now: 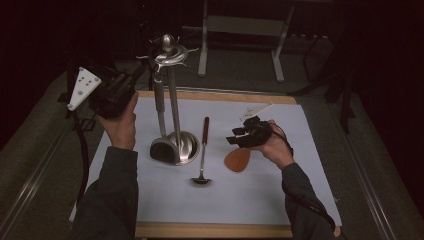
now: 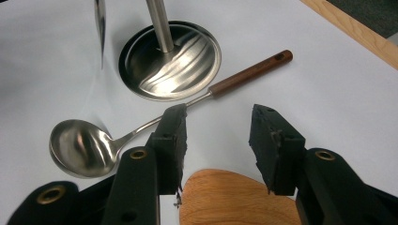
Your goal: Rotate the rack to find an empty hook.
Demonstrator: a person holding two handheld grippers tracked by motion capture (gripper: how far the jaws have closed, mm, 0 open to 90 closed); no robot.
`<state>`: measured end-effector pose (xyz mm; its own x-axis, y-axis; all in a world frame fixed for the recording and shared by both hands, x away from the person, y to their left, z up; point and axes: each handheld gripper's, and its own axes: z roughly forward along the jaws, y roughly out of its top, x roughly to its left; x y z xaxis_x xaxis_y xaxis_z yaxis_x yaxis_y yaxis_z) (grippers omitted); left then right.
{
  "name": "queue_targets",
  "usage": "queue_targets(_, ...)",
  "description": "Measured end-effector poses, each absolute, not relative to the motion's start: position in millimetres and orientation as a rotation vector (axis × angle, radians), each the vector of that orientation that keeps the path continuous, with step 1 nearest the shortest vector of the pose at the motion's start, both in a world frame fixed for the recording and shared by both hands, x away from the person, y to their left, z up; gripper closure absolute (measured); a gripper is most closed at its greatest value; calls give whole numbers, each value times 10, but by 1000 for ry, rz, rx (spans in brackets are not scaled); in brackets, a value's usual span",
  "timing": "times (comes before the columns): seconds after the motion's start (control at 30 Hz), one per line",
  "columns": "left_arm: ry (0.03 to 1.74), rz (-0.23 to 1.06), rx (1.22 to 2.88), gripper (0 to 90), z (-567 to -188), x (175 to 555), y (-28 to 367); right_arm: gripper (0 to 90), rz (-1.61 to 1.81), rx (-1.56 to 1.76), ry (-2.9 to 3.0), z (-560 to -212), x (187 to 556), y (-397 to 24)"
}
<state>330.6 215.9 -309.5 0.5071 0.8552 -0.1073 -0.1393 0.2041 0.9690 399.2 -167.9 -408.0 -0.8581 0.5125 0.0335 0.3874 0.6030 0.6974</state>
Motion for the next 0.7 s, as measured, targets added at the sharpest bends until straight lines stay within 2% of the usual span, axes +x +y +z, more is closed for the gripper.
queue_targets(0.4, 835, 778, 1193, 860, -3438, 3240, 2316, 561, 1094, 753, 2664, -4124, 3989, -1651)
queue_targets(0.7, 922, 744, 1258, 803, -3965, 3156, 2427, 555, 1113, 780, 2660, -4147, 3985, -1640)
